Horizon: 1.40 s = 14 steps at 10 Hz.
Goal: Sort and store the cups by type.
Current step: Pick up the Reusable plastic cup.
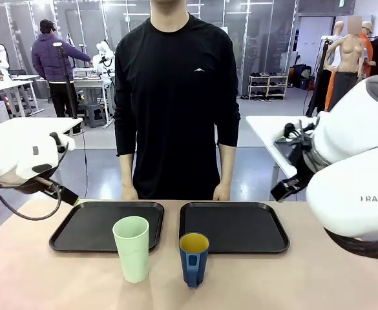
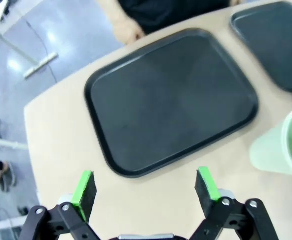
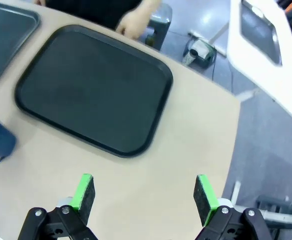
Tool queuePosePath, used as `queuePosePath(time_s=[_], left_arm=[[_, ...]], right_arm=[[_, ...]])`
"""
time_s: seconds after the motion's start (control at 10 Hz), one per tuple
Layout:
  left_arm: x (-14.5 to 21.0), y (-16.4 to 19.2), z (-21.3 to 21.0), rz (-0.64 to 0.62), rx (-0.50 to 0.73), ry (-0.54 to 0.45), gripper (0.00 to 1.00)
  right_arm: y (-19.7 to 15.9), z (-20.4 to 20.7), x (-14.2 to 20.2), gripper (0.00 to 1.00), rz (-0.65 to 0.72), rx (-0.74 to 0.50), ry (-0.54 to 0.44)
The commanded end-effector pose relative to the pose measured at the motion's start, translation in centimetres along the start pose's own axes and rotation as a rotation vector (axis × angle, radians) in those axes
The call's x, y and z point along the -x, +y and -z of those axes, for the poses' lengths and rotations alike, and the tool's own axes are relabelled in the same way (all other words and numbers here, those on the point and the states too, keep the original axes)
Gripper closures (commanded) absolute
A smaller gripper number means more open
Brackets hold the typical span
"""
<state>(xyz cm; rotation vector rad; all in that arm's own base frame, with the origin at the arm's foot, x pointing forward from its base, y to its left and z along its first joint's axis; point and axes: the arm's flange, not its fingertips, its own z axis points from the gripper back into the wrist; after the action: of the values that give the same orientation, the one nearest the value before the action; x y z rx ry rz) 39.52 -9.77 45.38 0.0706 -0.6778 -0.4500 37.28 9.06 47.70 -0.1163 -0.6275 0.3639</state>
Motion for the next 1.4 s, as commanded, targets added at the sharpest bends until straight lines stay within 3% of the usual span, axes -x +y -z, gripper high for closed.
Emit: queuePosePath(time_s=[0.0, 0.3, 0.6, 1.3], left_arm=[[-0.5, 2.0, 3.6, -0.123, -0.006, 0.025, 0.00], [-0.6, 5.0, 7.2, -0.247, -0.050, 0.044, 0.00], [-0.8, 6.0, 8.4, -0.311, -0.089, 0.071, 0.00], [-0.1, 6.8, 8.2, -0.310, -0.058, 0.083, 0.00]], right_arm=[[-2.5, 4.2, 0.3, 0.00, 0.025, -0.029, 0.060], [-5.0, 8.5, 0.4, 0.00, 0.083, -0.096, 0.106], [-5.8, 9.8, 0.3, 0.00, 0.102, -0.099, 0.139], [-5.3, 9.7, 0.3, 0.00, 0.111, -0.080, 0.138]])
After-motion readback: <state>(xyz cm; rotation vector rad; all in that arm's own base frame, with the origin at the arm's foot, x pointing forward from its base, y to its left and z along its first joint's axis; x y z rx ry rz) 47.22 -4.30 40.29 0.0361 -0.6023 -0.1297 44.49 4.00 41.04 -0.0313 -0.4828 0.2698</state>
